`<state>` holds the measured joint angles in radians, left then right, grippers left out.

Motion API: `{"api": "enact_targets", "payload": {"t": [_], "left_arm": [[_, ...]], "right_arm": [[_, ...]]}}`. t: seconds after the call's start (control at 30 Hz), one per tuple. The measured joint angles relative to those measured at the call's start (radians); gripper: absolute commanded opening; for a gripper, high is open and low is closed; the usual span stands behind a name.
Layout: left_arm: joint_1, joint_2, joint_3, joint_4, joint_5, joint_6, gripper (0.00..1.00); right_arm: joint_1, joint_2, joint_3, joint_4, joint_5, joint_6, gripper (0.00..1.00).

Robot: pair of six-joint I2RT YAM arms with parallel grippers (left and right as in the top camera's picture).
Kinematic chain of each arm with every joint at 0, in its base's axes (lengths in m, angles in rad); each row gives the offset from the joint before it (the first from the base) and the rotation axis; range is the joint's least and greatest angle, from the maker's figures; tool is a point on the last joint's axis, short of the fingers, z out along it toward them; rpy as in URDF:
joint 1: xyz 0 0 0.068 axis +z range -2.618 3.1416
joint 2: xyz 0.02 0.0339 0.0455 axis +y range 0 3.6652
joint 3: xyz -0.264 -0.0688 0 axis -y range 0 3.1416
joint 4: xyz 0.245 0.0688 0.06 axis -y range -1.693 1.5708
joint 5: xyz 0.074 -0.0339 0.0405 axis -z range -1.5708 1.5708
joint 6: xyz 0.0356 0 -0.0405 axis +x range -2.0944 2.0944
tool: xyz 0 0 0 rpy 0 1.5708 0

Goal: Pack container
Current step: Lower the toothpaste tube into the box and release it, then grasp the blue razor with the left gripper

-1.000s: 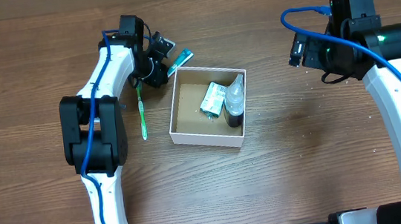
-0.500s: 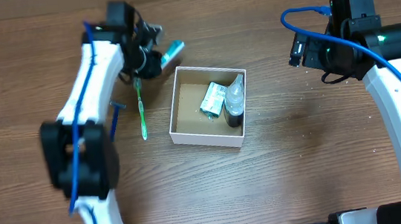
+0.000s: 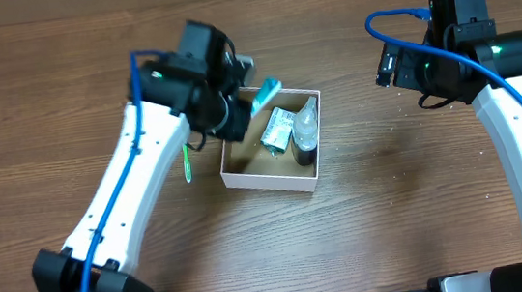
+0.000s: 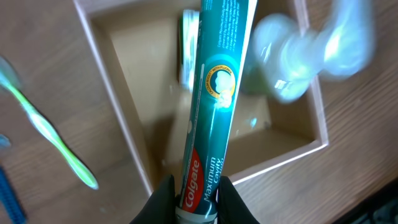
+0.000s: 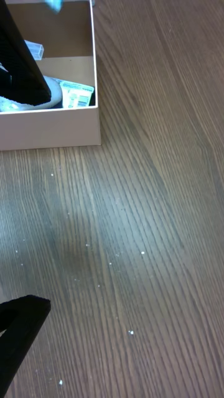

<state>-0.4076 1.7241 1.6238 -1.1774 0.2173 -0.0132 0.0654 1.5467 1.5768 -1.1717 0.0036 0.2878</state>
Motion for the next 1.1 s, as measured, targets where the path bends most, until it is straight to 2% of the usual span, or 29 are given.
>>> {"api": "enact_targets", "payload": {"t": [0.07, 0.1, 0.13, 0.17, 0.2, 0.23, 0.27, 0.33, 0.5, 0.53, 0.7, 0.8, 0.93, 1.1], "left_arm": [[-0.011, 0.001, -0.068, 0.019, -0.01, -0.021, 0.05], [-0.014, 0.002, -0.098, 0.025, -0.013, -0.033, 0.11], [-0.016, 0.004, -0.132, 0.034, -0.017, -0.045, 0.24], [-0.016, 0.006, -0.143, 0.034, -0.019, -0.048, 0.29], [-0.016, 0.006, -0.147, 0.034, -0.021, -0.05, 0.46], [-0.016, 0.006, -0.148, 0.033, -0.024, -0.062, 0.71], [-0.015, 0.006, -0.147, 0.027, -0.024, -0.066, 0.77], [-0.005, 0.006, -0.146, -0.003, -0.024, -0.07, 0.82], [0.151, 0.006, -0.139, -0.059, -0.052, -0.086, 0.83], [0.199, 0.006, -0.138, -0.061, -0.059, -0.089, 0.8], [0.441, 0.006, -0.138, 0.001, -0.093, -0.112, 0.76], [0.458, 0.048, -0.142, 0.093, -0.128, -0.115, 0.75], [0.462, 0.218, -0.147, 0.162, -0.182, -0.117, 0.71], [0.467, 0.344, -0.153, 0.203, -0.208, -0.12, 0.52]], "right_arm": [[0.0, 0.0, 0.0, 0.0, 0.0, 0.0, 1.0], [0.0, 0.0, 0.0, 0.0, 0.0, 0.0, 1.0], [0.0, 0.0, 0.0, 0.001, 0.0, 0.0, 1.0], [0.0, 0.0, 0.0, 0.0, 0.0, 0.0, 1.0], [0.0, 0.0, 0.0, 0.0, 0.0, 0.0, 1.0], [0.0, 0.0, 0.0, 0.0, 0.0, 0.0, 1.0], [0.0, 0.0, 0.0, 0.0, 0.0, 0.0, 1.0], [0.0, 0.0, 0.0, 0.0, 0.0, 0.0, 1.0], [0.0, 0.0, 0.0, 0.0, 0.0, 0.0, 1.0], [0.0, 0.0, 0.0, 0.0, 0.0, 0.0, 1.0], [0.0, 0.0, 0.0, 0.0, 0.0, 0.0, 1.0], [0.0, 0.0, 0.0, 0.0, 0.0, 0.0, 1.0], [0.0, 0.0, 0.0, 0.0, 0.0, 0.0, 1.0], [0.0, 0.0, 0.0, 0.0, 0.0, 0.0, 1.0]]}}
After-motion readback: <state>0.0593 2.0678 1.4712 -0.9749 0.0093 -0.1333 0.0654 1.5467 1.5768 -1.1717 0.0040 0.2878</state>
